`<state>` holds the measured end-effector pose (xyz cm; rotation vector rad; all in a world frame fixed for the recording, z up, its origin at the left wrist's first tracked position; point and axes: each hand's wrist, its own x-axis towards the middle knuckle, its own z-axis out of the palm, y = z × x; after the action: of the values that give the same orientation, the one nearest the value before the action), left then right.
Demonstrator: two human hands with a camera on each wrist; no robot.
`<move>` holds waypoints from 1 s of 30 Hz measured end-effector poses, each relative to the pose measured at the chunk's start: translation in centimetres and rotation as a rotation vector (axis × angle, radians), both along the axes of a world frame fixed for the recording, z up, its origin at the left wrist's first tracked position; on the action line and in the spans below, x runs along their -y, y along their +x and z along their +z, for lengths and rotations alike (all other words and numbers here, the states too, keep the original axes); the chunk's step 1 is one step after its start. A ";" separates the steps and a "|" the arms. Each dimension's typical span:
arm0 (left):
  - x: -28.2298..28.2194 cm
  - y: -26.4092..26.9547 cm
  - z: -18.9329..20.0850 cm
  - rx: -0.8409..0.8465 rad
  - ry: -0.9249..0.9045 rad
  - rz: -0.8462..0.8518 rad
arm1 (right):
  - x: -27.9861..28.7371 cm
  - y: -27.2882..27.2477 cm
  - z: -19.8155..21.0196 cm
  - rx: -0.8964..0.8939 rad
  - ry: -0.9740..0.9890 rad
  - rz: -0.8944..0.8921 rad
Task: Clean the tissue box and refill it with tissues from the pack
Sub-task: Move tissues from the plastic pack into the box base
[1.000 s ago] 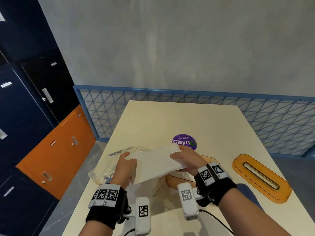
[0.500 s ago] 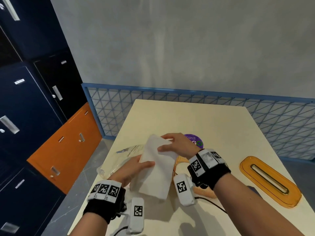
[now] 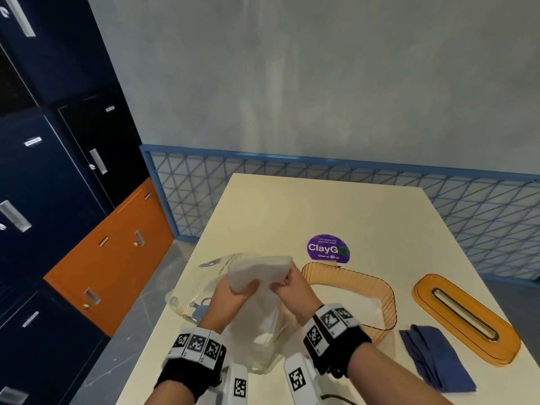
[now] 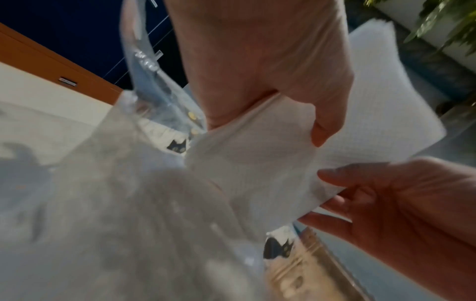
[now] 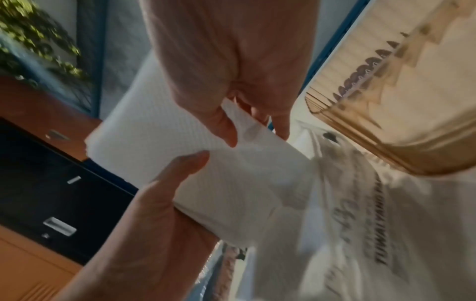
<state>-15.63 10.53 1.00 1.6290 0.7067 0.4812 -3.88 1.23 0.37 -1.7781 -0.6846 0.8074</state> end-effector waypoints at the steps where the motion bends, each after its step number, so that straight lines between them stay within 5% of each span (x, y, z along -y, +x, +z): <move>1: 0.3 0.1 -0.2 -0.006 0.021 -0.011 | -0.1 -0.2 -0.6 0.012 -0.024 0.015; 9: -0.3 0.3 0.5 0.151 -0.077 0.088 | -1.0 0.1 1.7 0.131 0.013 0.045; 17: -0.5 0.3 -1.6 0.035 -0.058 0.146 | -0.6 0.3 0.2 0.148 -0.045 0.080; 20: -0.9 0.8 -0.9 0.187 -0.293 0.297 | -0.9 0.7 0.0 0.016 0.013 -0.007; 23: -0.5 1.2 0.2 0.395 -0.556 0.293 | -0.4 0.8 -0.7 -0.335 0.120 -0.105; 26: 0.5 1.7 0.5 0.437 -0.626 0.232 | -0.2 0.5 -0.8 -0.660 0.302 -0.087; 30: -1.3 -0.3 -0.4 0.440 -0.576 0.241 | 0.1 1.2 -0.5 -0.504 0.301 -0.133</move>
<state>-15.88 11.80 0.63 0.8637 0.6320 0.7073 -2.70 1.11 -0.13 -1.2637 -0.3271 0.9578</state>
